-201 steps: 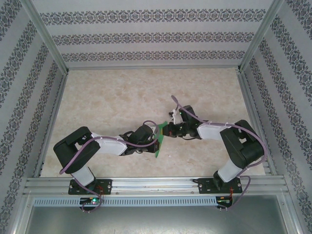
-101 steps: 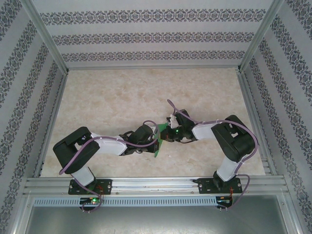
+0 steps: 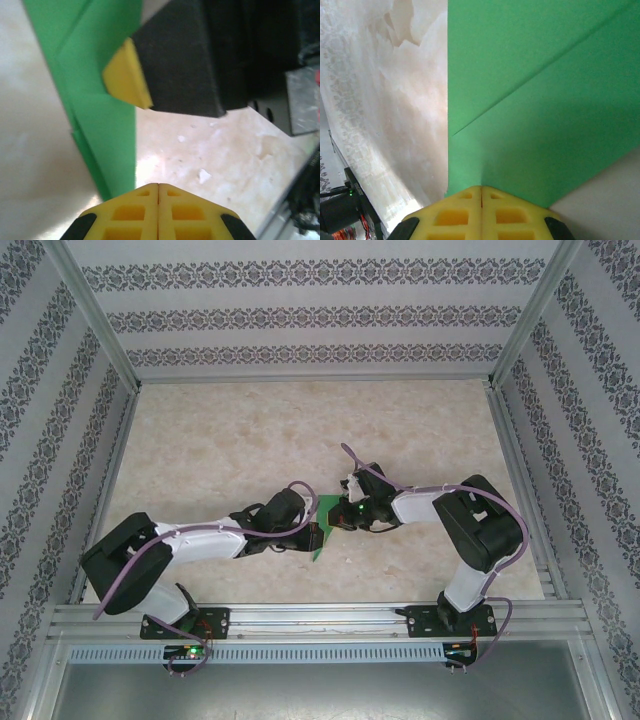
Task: Fold a paper plane with a square sheet of paper (fold left side to right side)
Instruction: Fold the wing for the fifth time at the center of the table.
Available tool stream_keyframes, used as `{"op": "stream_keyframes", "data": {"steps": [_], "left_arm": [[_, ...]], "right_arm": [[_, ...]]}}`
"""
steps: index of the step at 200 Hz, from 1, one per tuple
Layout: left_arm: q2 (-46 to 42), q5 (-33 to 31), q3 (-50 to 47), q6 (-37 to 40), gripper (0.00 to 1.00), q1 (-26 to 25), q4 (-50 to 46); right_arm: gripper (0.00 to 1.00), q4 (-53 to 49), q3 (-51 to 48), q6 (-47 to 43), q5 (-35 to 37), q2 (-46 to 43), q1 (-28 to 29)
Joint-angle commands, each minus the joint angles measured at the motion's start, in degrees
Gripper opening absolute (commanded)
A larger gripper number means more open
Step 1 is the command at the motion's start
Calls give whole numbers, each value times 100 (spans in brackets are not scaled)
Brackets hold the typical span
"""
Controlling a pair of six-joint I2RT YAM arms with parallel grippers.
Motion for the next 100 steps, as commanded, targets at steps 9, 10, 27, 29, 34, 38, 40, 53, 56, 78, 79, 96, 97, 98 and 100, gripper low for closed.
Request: {"op": "stream_keyframes", "data": {"steps": [9,10,27,29,34,38,40,53,56,78,79,96,97,98,100], "left_arm": [[258,460,171,-386,6,83,88],[261,462,170,-397,6,89,88],[326,467,36,-612,6,200,313],[337,471,3,-639,6,211,361],[339,483,-57,-713,6,241,495],[342,497,-103,-770,6,264,592],[347,513,-120,-789,6,273,642],[391,632,-188,-856,6,294,905],[406,669,-194,-868,6,296,951],[542,953,-305,-975,6,297,1455],[548,954,-309,-982,6,297,1479],[618,1040,-399,-1056,6,297,1729],[621,1046,-400,-1057,6,297,1730],[632,1045,-401,-1058,6,297,1739],[637,1053,-405,-1058,6,297,1751]], "right_arm": [[0,-625,-87,-147,661,300,45],[0,-626,-87,-147,658,301,44],[0,-619,-96,-157,659,317,52],[0,-624,-96,-161,662,319,53],[0,-624,-96,-163,663,319,52],[0,-626,-104,-157,670,320,53],[0,-626,-105,-163,676,320,53],[0,-642,-98,-174,681,336,66],[0,-643,-96,-174,681,339,65],[0,-648,-103,-190,697,364,68],[0,-650,-104,-191,698,368,65],[0,-667,-105,-201,723,377,70],[0,-673,-105,-201,724,375,66],[0,-676,-105,-201,724,378,68],[0,-678,-105,-205,733,374,70]]}}
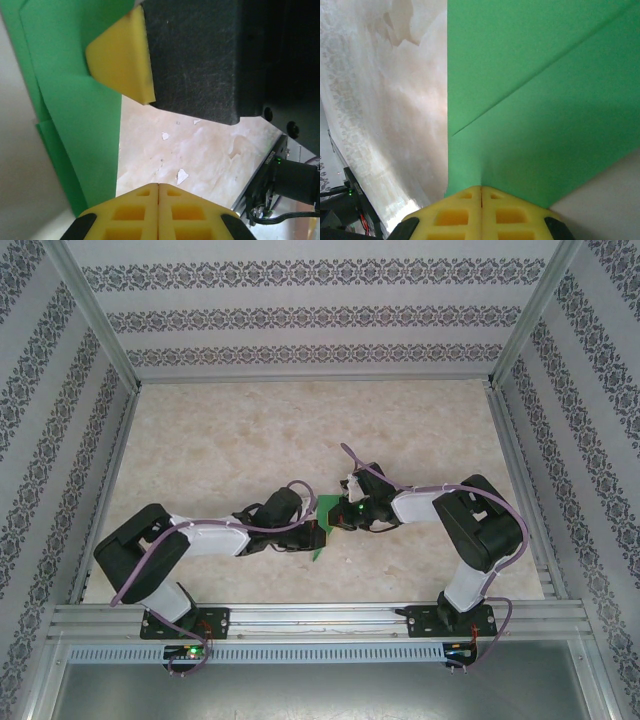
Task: Fold a paper plane with a square sheet of paper (fold left side to right side)
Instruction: Fold the wing for the fifth time at the center of the table.
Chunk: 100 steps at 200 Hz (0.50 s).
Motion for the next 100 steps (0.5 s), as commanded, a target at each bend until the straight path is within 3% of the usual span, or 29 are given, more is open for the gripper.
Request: {"op": "stream_keyframes", "data": {"steps": [1,100], "left_arm": [[148,296,-141,-243,6,28,685],[339,234,-469,-410,6,28,884]], "right_arm": [[0,-628,-131,-179,734,358,70],[0,-812,-78,-269,857,374,70]]}}
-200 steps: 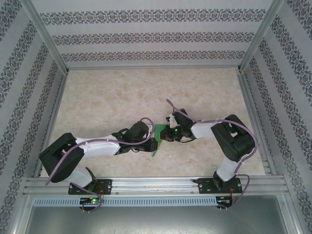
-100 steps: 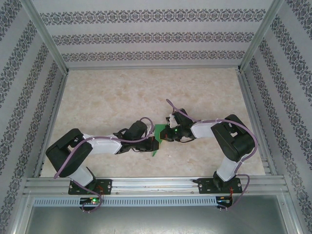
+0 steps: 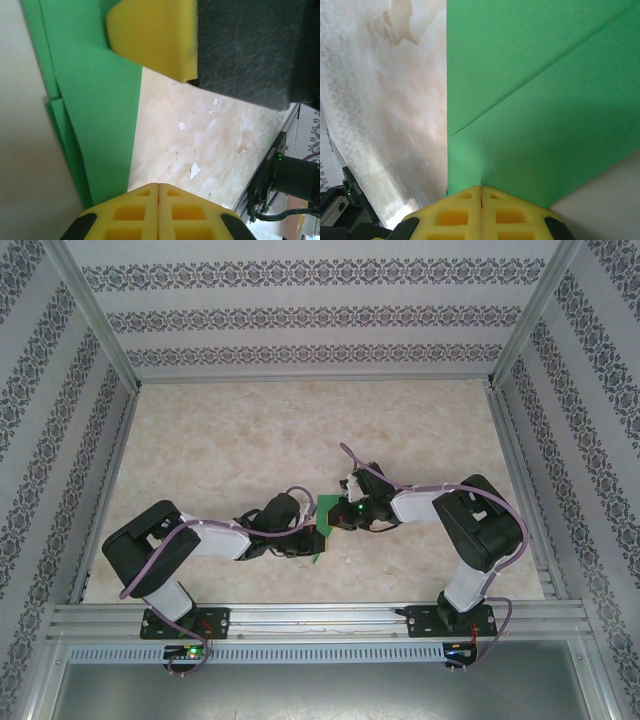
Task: Fold a paper plane with a square sheet of paper (fold left side to right side)
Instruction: Fold the wing for the fifth time at the center of the table.
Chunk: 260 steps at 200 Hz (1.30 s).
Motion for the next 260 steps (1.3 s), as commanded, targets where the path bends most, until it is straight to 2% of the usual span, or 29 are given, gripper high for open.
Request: {"op": "stream_keyframes", "data": {"steps": [1,75,260], "left_arm": [[92,75,-156,-161,6,28,304],[169,224,-302,-308,6,-7,711],[218,41,-353,-337,7,-376,458]], "right_arm": [[0,-701,-135,-208,815,366,44],[0,-802,-82,-256,868,418,43],[0,-928,-65,-309,973,498,44]]}}
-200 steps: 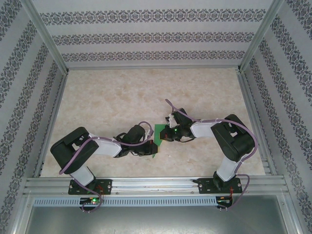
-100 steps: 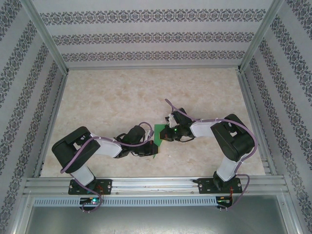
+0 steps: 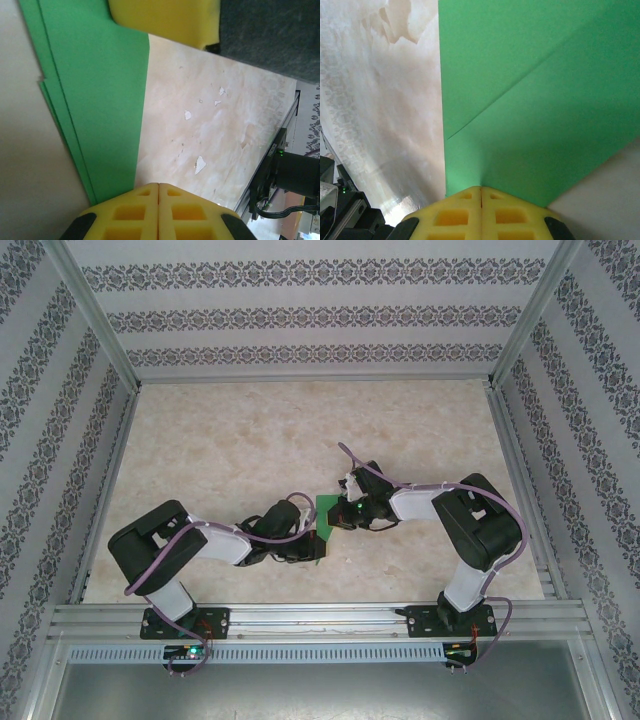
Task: Fold a paper plane with a square sheet of paper (fold left side to right side)
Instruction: Fold the wing for the fifth time at the center of the table.
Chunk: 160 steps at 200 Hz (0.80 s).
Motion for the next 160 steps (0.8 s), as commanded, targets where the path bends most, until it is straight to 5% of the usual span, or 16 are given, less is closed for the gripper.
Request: {"op": "stream_keyframes", "data": {"steps": [1,160], "left_arm": [[54,91,-126,-107,7,-173,-75],[-308,-121,-350,-99,7,-440,-547]], "right_arm": [[0,-712,-196,-180,971,446,40],[0,-778,-187,-198,1006,463,44]]}}
